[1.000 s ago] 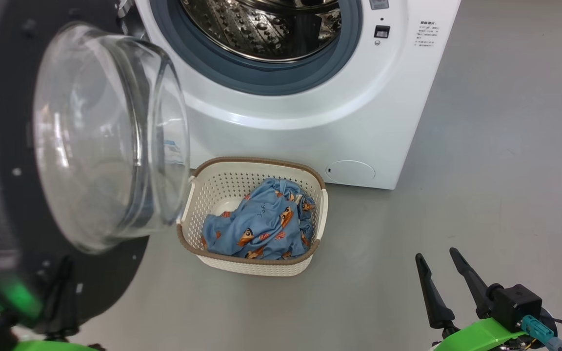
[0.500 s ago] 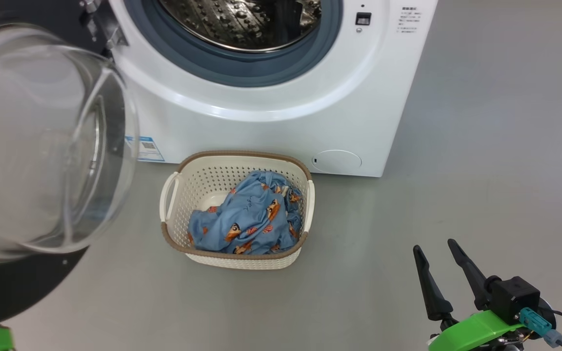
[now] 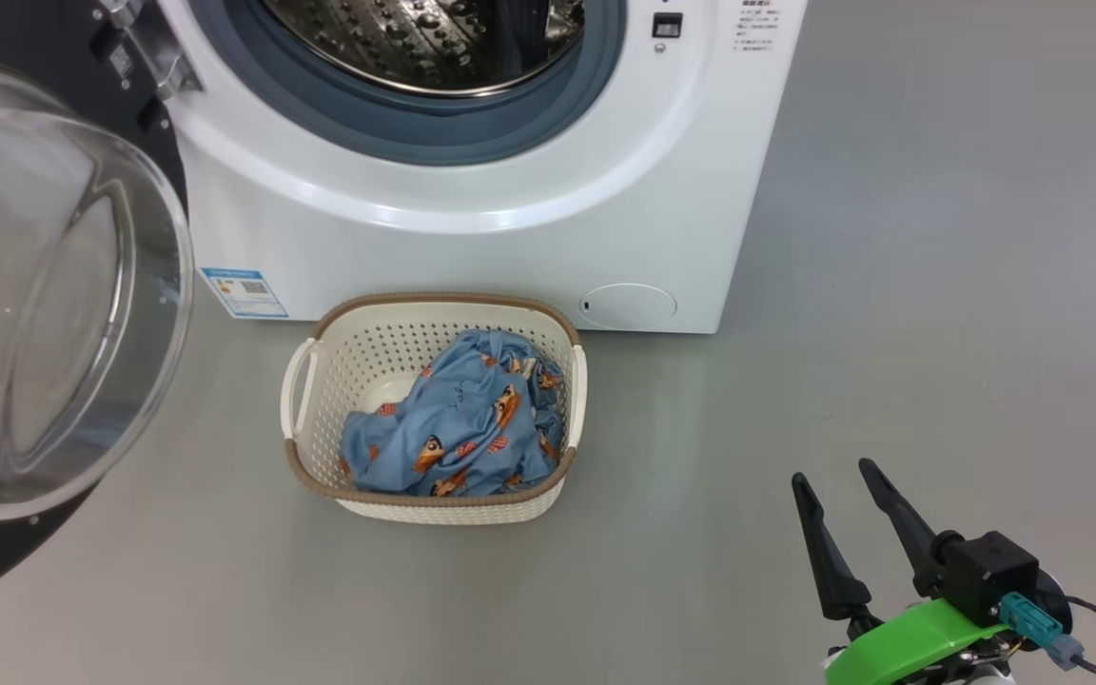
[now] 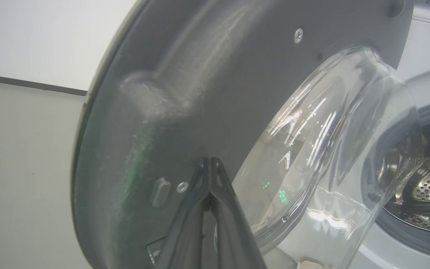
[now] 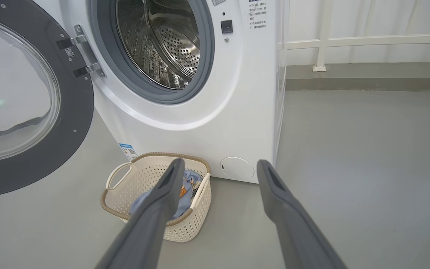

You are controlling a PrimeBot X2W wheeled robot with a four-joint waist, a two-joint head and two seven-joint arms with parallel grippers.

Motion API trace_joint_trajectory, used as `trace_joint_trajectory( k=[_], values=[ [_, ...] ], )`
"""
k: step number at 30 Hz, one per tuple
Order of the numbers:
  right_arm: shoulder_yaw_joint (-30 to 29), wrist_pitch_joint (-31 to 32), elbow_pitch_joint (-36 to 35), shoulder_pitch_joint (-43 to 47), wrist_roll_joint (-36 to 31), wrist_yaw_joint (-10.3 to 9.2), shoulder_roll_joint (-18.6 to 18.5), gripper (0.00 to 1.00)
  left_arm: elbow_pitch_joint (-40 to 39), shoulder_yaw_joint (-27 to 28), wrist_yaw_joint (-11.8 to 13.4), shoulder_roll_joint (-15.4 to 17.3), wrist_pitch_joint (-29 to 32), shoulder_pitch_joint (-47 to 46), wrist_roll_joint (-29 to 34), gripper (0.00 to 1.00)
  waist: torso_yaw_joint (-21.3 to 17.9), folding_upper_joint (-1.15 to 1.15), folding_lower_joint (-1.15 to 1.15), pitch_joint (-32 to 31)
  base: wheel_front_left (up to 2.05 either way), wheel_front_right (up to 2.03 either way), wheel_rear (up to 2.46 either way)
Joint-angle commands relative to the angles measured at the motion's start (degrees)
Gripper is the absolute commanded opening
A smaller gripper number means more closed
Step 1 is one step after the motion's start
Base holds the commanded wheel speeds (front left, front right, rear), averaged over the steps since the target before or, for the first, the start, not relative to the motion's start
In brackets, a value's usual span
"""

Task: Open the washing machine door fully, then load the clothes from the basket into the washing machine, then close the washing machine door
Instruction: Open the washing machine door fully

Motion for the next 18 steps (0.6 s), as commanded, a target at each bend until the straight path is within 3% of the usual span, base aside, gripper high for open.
trace_joint_trajectory(
  k=[1, 18],
  values=[
    [1.4, -0.7, -1.2, -1.6, -0.4, 0.09, -0.1, 1.00, -0.3, 1.9, 0.3, 4.2, -0.4, -1.9, 0.9, 0.00, -0.3, 0.00, 0.00, 0.0, 0.00, 0.00, 0.00],
    [1.4, -0.7, -1.1, -1.5, -0.4, 0.09, -0.1, 1.00, 6.3, 0.9, 0.3, 8.8, -0.4, -5.4, 2.4, 0.00, -1.6, 0.00, 0.00, 0.4, 0.00, 0.00, 0.00]
  ],
)
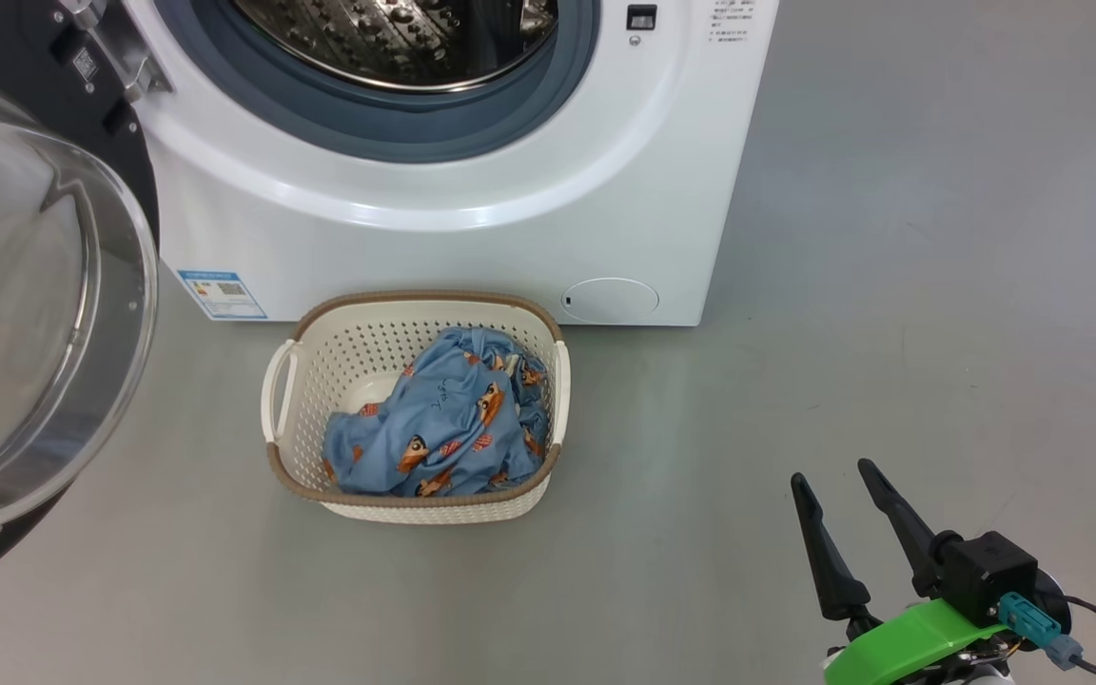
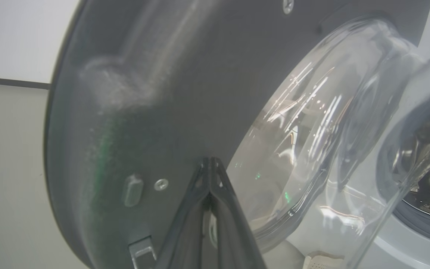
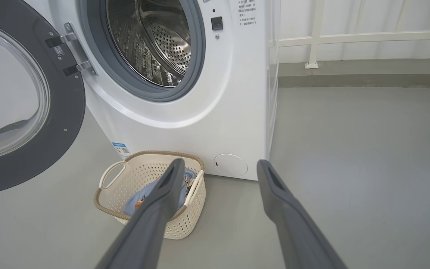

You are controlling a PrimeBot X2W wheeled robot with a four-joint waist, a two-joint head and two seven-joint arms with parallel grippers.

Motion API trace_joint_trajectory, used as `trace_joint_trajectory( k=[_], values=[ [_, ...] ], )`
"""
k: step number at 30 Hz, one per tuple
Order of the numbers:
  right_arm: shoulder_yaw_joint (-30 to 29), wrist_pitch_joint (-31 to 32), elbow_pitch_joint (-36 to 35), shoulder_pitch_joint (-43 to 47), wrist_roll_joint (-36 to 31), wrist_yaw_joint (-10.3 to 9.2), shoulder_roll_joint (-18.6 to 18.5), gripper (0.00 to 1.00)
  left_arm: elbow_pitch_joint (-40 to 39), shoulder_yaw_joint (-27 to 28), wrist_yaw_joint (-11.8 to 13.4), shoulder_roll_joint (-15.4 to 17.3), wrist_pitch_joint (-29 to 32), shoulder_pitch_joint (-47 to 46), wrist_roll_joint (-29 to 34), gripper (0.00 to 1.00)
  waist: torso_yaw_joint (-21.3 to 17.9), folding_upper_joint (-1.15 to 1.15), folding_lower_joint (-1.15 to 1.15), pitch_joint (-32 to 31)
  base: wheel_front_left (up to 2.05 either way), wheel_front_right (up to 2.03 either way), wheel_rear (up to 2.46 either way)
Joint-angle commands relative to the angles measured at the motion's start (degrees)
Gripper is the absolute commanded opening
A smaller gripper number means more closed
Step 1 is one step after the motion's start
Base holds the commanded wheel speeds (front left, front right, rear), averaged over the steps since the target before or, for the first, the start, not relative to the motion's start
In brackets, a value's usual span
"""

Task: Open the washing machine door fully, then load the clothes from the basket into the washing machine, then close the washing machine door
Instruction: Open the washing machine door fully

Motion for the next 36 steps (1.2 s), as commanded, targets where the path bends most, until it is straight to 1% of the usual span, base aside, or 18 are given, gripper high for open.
trace_joint_trajectory(
  k=[1, 8, 13, 14, 15, 16, 21, 23, 24, 25, 30, 32, 36],
  values=[
    [1.2, -0.7, -1.1, -1.4, -0.4, 0.09, -0.1, 1.00, -1.9, 1.1, 0.3, 3.9, -0.4, -1.8, 0.3, 0.00, 0.0, 0.00, 0.00, -0.1, 0.00, 0.00, 0.00],
    [1.0, -0.7, -1.0, -1.2, 0.2, 0.09, -0.1, 1.00, -7.6, -0.9, 0.3, 1.7, -0.4, 0.6, -0.2, 0.00, 0.2, 0.00, 0.00, -0.8, 0.00, 0.00, 0.00],
    [0.8, -0.7, -0.8, -0.9, 0.3, 0.09, -0.1, 1.00, -13.2, -3.4, 0.3, -1.1, -0.4, 3.4, -0.4, 0.00, 0.2, 0.00, 0.00, -1.4, 0.00, 0.00, 0.00],
    [0.8, -0.7, -0.8, -0.9, 0.3, 0.09, -0.1, 1.00, -13.2, -3.4, 0.3, -1.1, -0.4, 3.4, -0.4, 0.00, 0.2, 0.00, 0.00, -1.4, 0.00, 0.00, 0.00],
    [0.8, -0.7, -0.8, -0.8, 0.4, 0.09, -0.1, 1.00, -15.8, -4.4, 0.3, -2.3, -0.4, 4.7, -0.1, 0.00, 0.2, 0.00, 0.00, -1.7, 0.00, 0.00, 0.00],
    [0.8, -0.7, -0.8, -0.8, 0.4, 0.09, -0.1, 1.00, -15.8, -4.4, 0.3, -2.3, -0.4, 4.7, -0.1, 0.00, 0.2, 0.00, 0.00, -1.7, 0.00, 0.00, 0.00],
    [0.7, -0.7, -0.8, -0.6, 0.7, 0.09, -0.1, 1.00, -20.8, -7.5, 0.3, -4.8, -0.4, 7.8, -0.1, 0.01, 0.1, 0.00, 0.00, -2.3, 0.00, 0.00, 0.00],
    [0.7, -0.7, -0.9, -0.4, 0.8, 0.09, -0.1, 1.00, -22.5, -8.6, 0.3, -5.6, -0.4, 8.8, -0.2, 0.39, 0.1, 0.00, 0.00, -2.5, 0.00, 0.00, 0.00],
    [0.7, -0.7, -0.9, -0.4, 0.9, 0.09, -0.1, 1.00, -23.4, -9.1, 0.3, -6.1, -0.4, 9.3, -0.3, 0.91, 0.1, 0.00, 0.00, -2.6, 0.00, 0.00, 0.00],
    [0.6, -0.7, -1.0, -0.3, 1.0, 0.09, -0.1, 1.00, -24.3, -9.7, 0.3, -6.6, -0.4, 9.9, -0.4, 1.00, 0.1, 0.00, 0.00, -2.7, 0.00, 0.00, 0.00],
    [0.6, -0.7, -1.3, 0.1, 0.8, 0.09, -0.1, 1.00, -27.7, -12.1, 0.3, -8.3, -0.4, 12.8, -0.4, 1.00, -0.3, 0.00, 0.00, -3.2, 0.00, 0.00, 0.00],
    [0.6, -0.7, -1.6, 0.2, 0.8, 0.09, -0.1, 1.00, -29.0, -13.1, 0.3, -8.4, -0.4, 13.7, -0.5, 1.00, -0.8, 0.00, 0.00, -3.5, 0.00, 0.00, 0.00],
    [0.3, -0.7, -2.4, 0.8, 0.7, 0.09, -0.1, 1.00, -31.7, -17.1, 0.3, -8.3, -0.4, 16.3, -0.3, 1.00, -2.0, 0.00, 0.00, -4.0, 0.00, 0.00, 0.00]
  ],
)
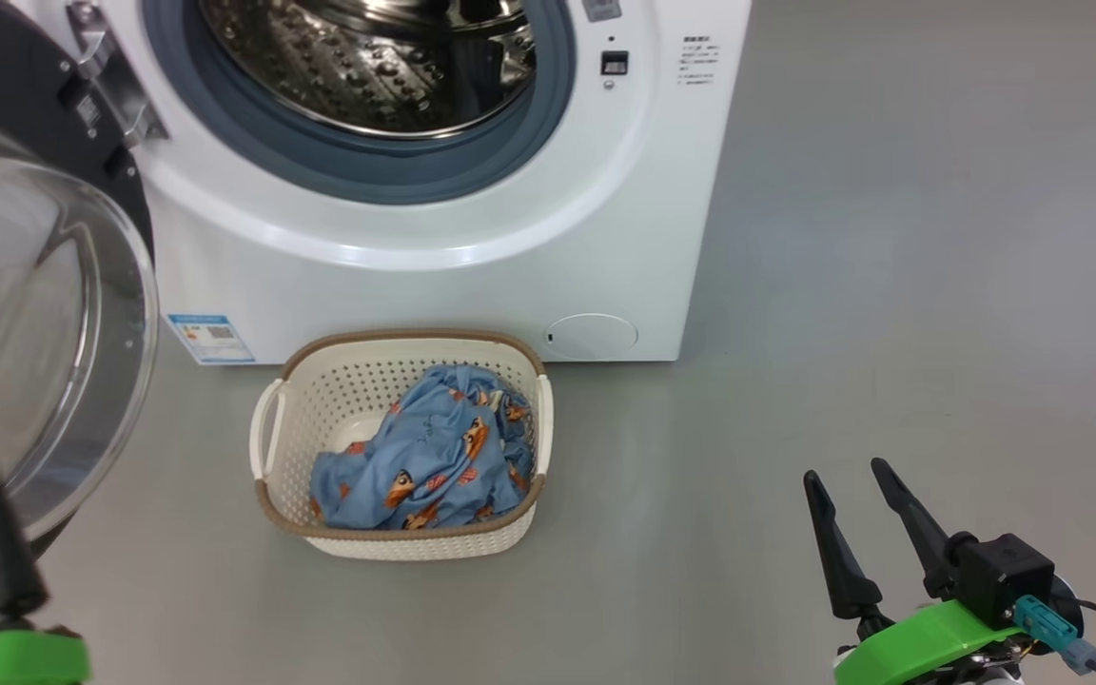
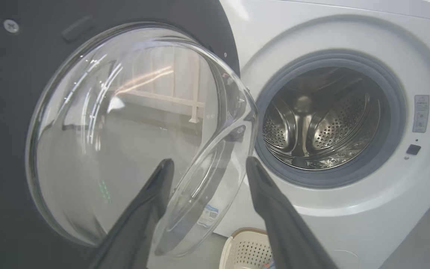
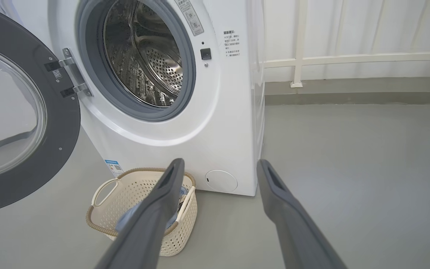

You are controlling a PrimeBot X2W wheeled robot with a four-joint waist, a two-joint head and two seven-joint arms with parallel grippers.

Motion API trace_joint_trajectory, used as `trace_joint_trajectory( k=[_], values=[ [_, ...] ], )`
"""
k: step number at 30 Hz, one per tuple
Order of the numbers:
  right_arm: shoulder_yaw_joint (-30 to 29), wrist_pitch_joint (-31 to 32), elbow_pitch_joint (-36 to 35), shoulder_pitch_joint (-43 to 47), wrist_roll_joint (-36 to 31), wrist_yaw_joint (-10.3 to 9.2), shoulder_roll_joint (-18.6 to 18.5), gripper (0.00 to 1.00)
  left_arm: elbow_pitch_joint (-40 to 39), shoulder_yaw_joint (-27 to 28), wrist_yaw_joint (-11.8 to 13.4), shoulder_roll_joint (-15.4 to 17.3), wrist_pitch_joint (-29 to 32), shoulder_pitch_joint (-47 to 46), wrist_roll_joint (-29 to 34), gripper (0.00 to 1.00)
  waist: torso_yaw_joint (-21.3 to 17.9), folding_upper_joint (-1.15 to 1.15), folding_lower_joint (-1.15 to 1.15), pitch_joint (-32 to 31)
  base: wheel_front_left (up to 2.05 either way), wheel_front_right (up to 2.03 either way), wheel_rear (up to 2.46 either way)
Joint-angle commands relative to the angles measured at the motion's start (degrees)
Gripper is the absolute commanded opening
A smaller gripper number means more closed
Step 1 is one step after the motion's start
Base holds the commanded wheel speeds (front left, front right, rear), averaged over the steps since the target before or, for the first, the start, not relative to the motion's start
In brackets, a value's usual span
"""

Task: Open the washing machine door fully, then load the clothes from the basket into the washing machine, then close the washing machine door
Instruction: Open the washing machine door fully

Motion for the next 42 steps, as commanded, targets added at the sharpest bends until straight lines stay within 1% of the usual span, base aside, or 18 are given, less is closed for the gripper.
trace_joint_trajectory(
  k=[1, 6, 13, 16, 19, 28, 32, 42],
  values=[
    [1.4, -0.7, -1.8, 0.4, 0.0, 0.09, -0.1, 1.00, -2.0, 0.7, 0.3, 2.2, -0.4, 0.3, 0.0, 1.00, -0.8, 0.00, 0.00, -0.5, 0.00, 0.00, 0.00],
    [1.0, -0.7, -3.3, 1.3, 0.1, 0.09, -0.1, 1.00, -3.8, -5.1, 0.3, 3.0, -0.4, 2.8, -0.1, 1.00, -2.3, 0.00, 0.00, -1.1, 0.00, 0.00, 0.00],
    [1.0, -0.7, -4.8, 2.1, -0.7, 0.09, -0.1, 1.00, -3.7, -10.0, 0.3, 2.8, -0.4, 4.5, -0.8, 1.00, -4.1, 0.00, 0.00, -2.1, 0.00, 0.00, 0.00],
    [0.9, -0.7, -5.3, 2.6, -1.1, 0.09, -0.1, 1.00, -3.6, -10.7, 0.3, 1.9, -0.4, 5.3, -1.0, 1.00, -4.7, 0.00, 0.00, -2.6, 0.00, 0.00, 0.00],
    [1.0, -0.7, -5.8, 3.1, -1.5, 0.09, -0.1, 1.00, -2.4, -11.9, 0.3, 2.7, -0.4, 5.5, -1.3, 1.00, -5.3, 0.00, 0.00, -2.9, 0.00, 0.00, 0.00],
    [0.2, -0.7, -7.2, 4.6, -2.7, 0.09, -0.1, 1.00, -1.7, -13.9, 0.3, 3.3, -0.4, 6.0, -2.2, 1.00, -6.0, 0.00, 0.00, -3.5, 0.00, 0.00, 0.00],
    [-0.4, -0.7, -7.6, 5.1, -2.5, 0.09, -0.1, 1.00, -0.4, -14.2, 0.3, 3.7, -0.4, 6.0, -0.7, 1.00, -6.0, 0.00, 0.00, -3.7, 0.00, 0.00, 0.00],
    [-1.2, -0.7, -8.2, 5.6, -2.1, 0.09, -0.1, 1.00, -0.1, -15.4, 0.3, 3.8, -0.4, 6.7, -0.8, 1.00, -5.6, 0.00, 0.00, -4.8, 0.00, 0.00, 0.00]
  ],
)
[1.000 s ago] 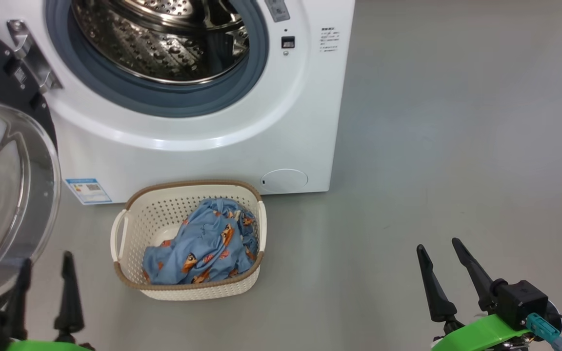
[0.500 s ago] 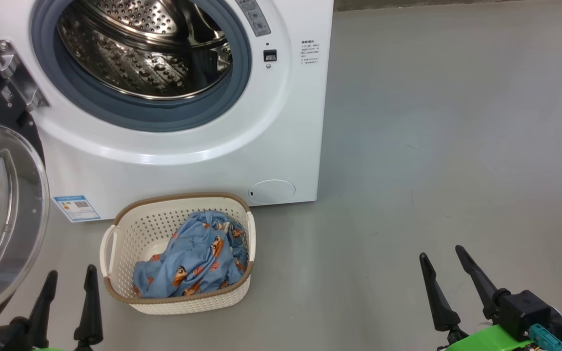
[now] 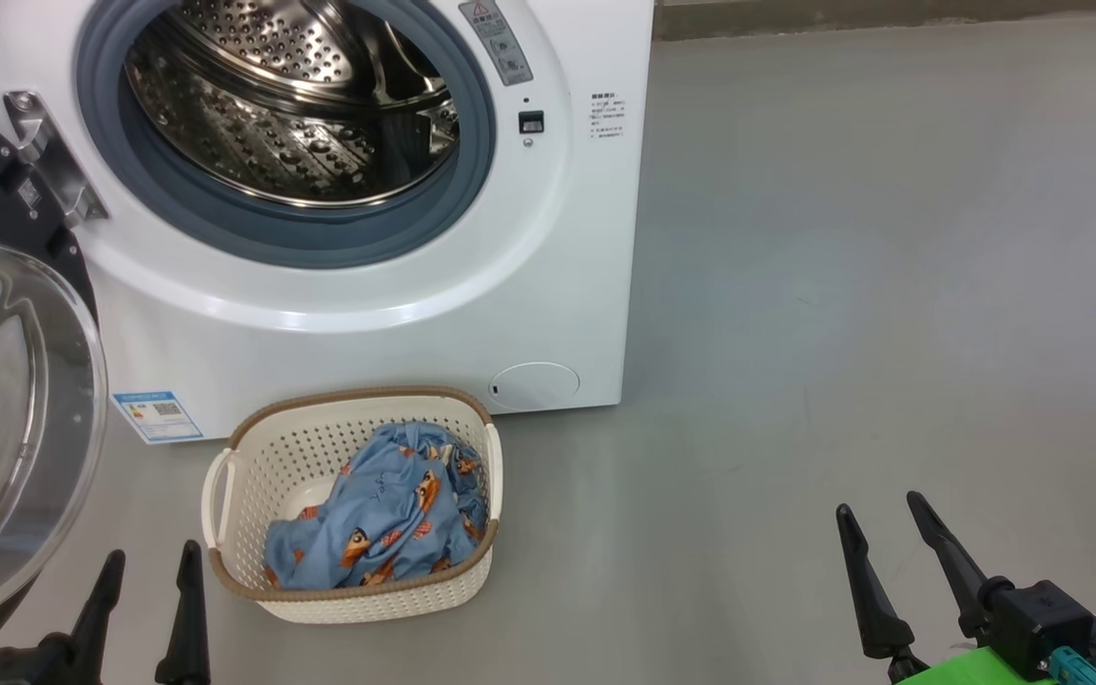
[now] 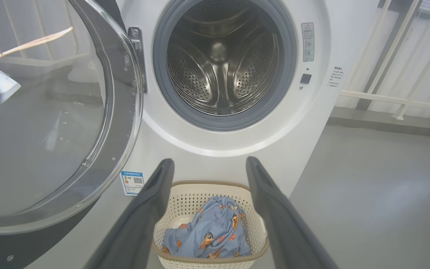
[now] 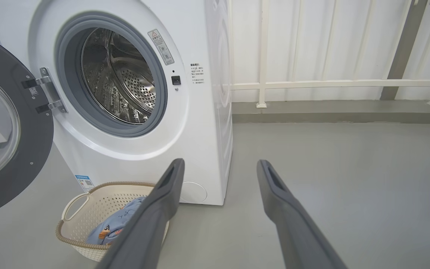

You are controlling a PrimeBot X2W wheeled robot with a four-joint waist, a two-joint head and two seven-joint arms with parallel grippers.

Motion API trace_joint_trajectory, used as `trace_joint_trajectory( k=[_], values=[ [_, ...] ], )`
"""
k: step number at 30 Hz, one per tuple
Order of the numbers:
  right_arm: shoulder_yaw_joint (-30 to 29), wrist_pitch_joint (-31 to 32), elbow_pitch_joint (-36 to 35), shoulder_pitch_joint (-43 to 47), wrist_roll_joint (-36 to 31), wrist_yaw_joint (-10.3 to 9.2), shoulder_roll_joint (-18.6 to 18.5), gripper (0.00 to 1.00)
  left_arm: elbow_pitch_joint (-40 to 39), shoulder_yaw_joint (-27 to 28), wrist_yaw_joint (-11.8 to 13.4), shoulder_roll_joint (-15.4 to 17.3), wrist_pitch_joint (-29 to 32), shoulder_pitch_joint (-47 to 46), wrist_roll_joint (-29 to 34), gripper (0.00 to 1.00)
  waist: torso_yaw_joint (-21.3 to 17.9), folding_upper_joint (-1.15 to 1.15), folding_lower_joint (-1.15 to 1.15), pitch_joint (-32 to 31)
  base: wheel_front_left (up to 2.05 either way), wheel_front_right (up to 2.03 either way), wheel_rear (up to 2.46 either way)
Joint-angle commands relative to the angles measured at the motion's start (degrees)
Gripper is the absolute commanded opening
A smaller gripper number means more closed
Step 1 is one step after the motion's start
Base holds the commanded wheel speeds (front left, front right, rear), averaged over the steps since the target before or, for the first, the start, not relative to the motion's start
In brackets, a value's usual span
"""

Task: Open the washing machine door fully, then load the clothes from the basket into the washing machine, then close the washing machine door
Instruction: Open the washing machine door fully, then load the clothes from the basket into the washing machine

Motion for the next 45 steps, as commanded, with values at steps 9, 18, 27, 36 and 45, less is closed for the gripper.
trace_joint_trajectory(
  k=[9, 18, 27, 36, 45],
  values=[
    [1.2, -0.7, -1.3, -0.7, 0.4, 0.09, -0.2, 1.00, -0.9, 1.4, 0.3, 1.5, -0.4, -0.7, 1.1, 1.00, 0.4, 0.00, 0.00, -0.4, 0.00, 0.00, 0.00],
    [1.6, -0.7, -0.8, -0.9, 0.7, 0.09, -0.2, 1.00, -0.7, 1.3, 0.3, 1.7, -0.4, -1.0, 0.9, 1.00, 0.9, 0.00, 0.00, -0.1, 0.00, 0.00, 0.00],
    [1.8, -0.7, -0.1, -1.1, 0.8, 0.09, -0.2, 1.00, -0.4, 0.9, 0.3, 1.6, -0.4, -0.9, 1.2, 1.00, 1.1, 0.00, 0.00, -0.4, 0.00, 0.00, 0.00],
    [1.6, -0.7, -0.2, -1.2, 0.8, 0.09, -0.2, 1.00, -0.3, 1.0, 0.3, 1.6, -0.4, -1.1, 1.1, 1.00, 1.4, 0.00, 0.00, 0.0, 0.00, 0.00, 0.00],
    [1.5, -0.7, 0.0, -1.2, 0.7, 0.09, -0.2, 1.00, 0.1, 0.9, 0.3, 1.3, -0.4, -1.4, 1.3, 1.00, 1.6, 0.00, 0.00, -0.2, 0.00, 0.00, 0.00]
  ],
)
